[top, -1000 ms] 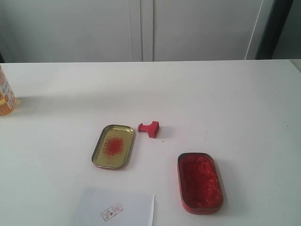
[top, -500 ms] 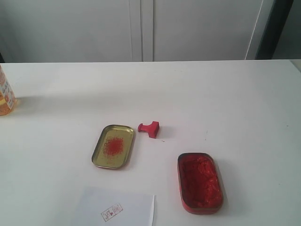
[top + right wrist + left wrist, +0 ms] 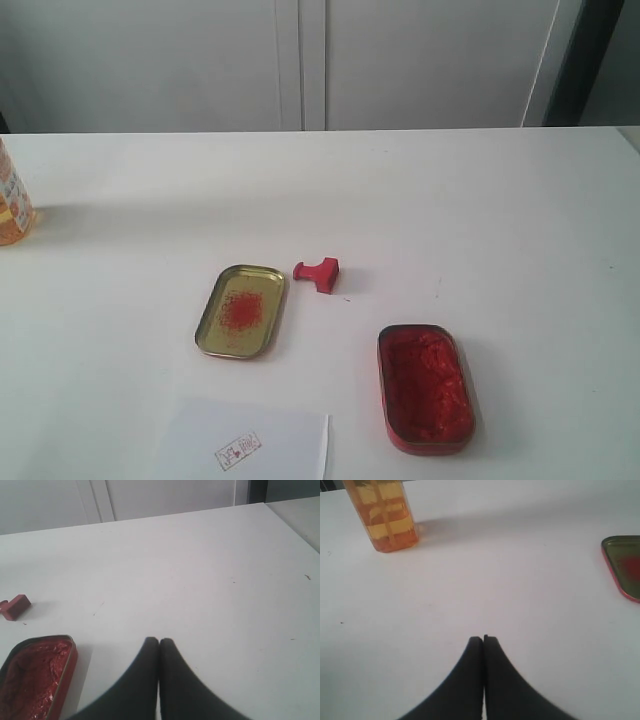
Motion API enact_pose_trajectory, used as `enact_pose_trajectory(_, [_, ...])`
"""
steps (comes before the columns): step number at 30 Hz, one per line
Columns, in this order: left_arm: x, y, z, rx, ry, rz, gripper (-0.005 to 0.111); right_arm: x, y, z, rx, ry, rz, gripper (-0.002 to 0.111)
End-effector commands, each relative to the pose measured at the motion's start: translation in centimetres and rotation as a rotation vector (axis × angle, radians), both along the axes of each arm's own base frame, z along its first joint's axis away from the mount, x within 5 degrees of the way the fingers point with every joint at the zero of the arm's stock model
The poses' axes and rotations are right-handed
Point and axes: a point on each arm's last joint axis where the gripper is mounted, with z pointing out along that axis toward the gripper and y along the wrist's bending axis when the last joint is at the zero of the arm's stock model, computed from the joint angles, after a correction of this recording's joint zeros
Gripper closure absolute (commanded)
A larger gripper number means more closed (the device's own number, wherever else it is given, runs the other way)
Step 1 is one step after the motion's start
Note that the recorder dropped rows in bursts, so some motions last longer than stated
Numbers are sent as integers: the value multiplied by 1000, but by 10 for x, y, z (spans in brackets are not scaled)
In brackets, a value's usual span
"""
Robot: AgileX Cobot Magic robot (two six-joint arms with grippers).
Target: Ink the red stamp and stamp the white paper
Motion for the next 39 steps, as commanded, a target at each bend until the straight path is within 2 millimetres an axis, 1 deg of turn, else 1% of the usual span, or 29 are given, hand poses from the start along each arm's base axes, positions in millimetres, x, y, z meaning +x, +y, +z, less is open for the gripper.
enact_pose_trajectory(1, [-6, 2, -6, 2, 32, 30, 107, 0, 0, 0, 4, -13, -3, 108])
enact_pose_trajectory(3, [-10, 4, -8, -4, 43, 59, 107, 0, 0, 0, 4, -13, -3, 108])
enact_pose_trajectory(6, [-13, 4, -6, -6, -2, 63, 107, 0, 0, 0, 4, -13, -3, 108])
enact_pose_trajectory(12, [-13, 3, -7, -45, 5, 71, 107, 0, 0, 0, 4, -13, -3, 108])
enact_pose_trajectory(39, [-13, 3, -6, -41, 0, 69, 107, 0, 0, 0, 4, -13, -3, 108])
